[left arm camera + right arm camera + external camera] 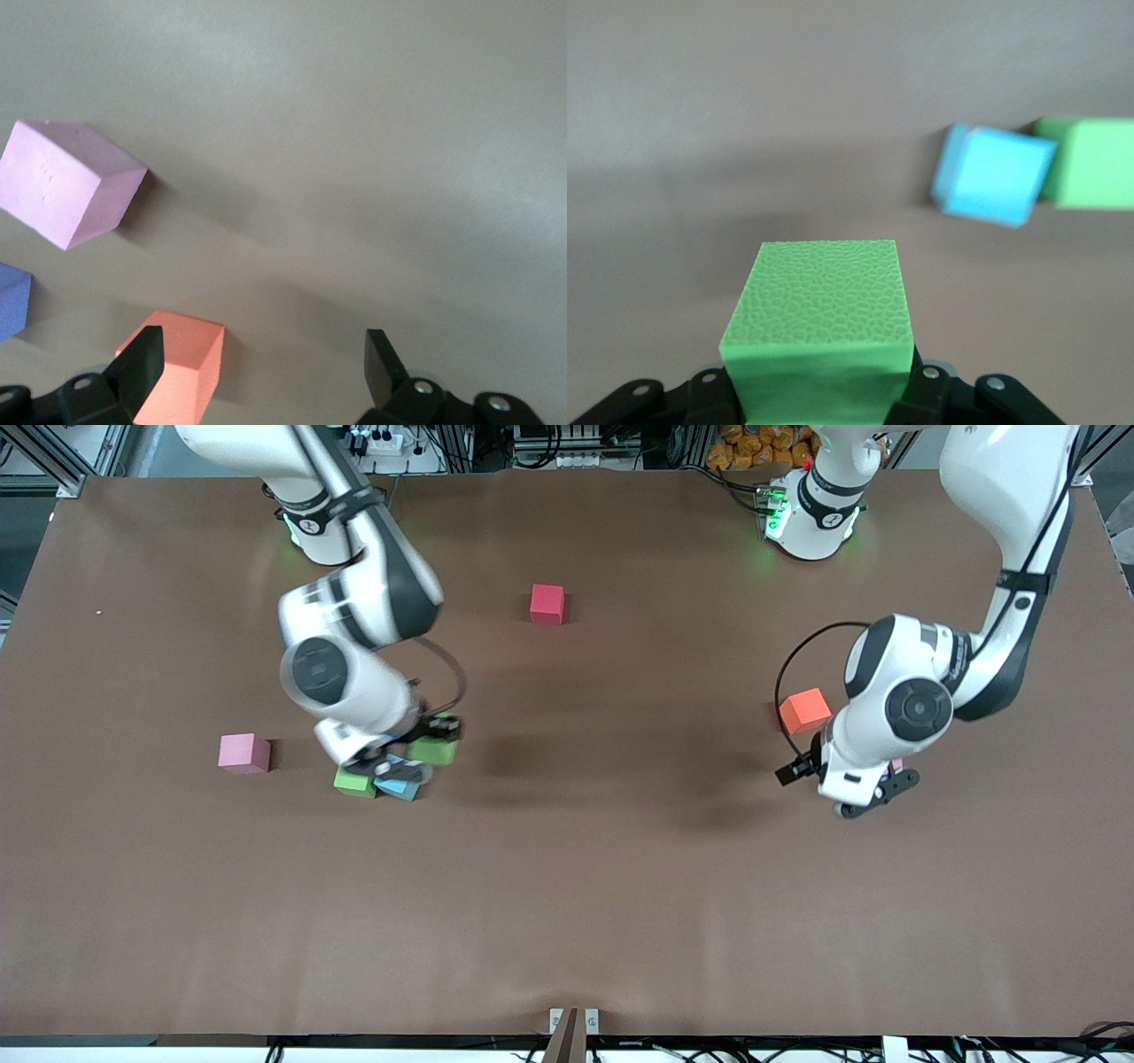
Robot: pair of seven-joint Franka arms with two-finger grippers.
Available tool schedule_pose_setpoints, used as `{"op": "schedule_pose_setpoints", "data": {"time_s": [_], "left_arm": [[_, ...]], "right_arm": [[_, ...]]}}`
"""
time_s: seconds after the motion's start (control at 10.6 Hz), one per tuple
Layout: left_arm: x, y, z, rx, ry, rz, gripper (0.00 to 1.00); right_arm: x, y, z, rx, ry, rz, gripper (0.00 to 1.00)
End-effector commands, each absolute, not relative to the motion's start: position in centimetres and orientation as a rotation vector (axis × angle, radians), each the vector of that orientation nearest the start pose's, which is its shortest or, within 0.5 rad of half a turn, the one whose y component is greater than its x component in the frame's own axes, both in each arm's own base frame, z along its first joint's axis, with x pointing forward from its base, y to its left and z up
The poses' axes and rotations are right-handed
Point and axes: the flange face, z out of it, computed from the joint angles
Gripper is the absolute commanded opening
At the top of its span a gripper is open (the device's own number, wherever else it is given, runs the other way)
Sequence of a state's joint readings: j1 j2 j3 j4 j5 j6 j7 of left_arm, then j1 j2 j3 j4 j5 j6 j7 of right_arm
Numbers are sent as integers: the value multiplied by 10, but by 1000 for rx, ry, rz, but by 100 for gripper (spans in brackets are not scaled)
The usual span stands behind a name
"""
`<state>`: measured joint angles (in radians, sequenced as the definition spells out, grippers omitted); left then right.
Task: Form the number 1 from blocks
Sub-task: 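Place the green cube with the right gripper while the left gripper grasps orange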
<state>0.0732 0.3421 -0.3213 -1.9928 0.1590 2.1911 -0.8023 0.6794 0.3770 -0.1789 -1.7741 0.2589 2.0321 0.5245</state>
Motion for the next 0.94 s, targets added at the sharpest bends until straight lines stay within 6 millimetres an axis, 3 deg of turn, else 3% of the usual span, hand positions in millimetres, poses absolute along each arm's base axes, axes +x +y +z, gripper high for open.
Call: {"op": "schedule_pose_setpoints", "data": {"time_s": [0.0, 0.19, 0.47, 0.66, 0.85], "left_arm": [[525, -127, 267, -2986, -647, 102, 100], [510, -113, 246, -2970, -671, 150, 100], [494, -105, 224, -2938, -648, 220, 100], [493, -97, 217, -2928, -658, 242, 100], [491, -91, 206, -2917, -656, 270, 100]], "right_arm": [[497, 367, 320, -2993, 265, 280, 59], [440, 415, 291, -2979, 246, 246, 59], [367, 459, 266, -2978, 197, 248, 59], [340, 461, 255, -3001, 169, 294, 58], [332, 451, 252, -3016, 169, 315, 58]]}}
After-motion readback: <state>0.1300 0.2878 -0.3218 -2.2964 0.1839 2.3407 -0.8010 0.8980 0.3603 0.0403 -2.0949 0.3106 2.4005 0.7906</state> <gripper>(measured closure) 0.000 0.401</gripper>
